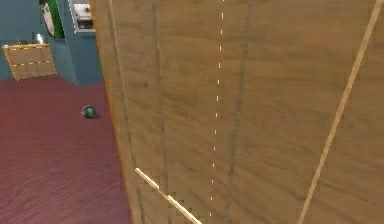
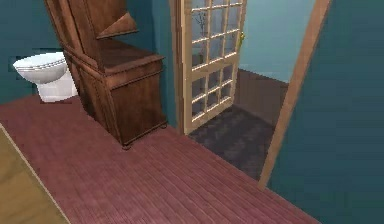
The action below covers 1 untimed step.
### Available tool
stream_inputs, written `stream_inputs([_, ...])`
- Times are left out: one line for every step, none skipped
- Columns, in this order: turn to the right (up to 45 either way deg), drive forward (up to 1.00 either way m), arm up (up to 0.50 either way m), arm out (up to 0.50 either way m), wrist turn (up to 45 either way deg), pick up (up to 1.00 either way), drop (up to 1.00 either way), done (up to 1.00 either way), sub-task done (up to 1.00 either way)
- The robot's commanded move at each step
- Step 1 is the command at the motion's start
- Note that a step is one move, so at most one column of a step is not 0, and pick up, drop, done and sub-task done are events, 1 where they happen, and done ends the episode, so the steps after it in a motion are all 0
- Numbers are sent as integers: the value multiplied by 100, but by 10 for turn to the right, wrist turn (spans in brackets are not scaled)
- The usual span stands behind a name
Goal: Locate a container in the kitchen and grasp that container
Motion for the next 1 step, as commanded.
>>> stream_inputs([-450, 0, 0, 0, 0, 0, 0, 0, 0])
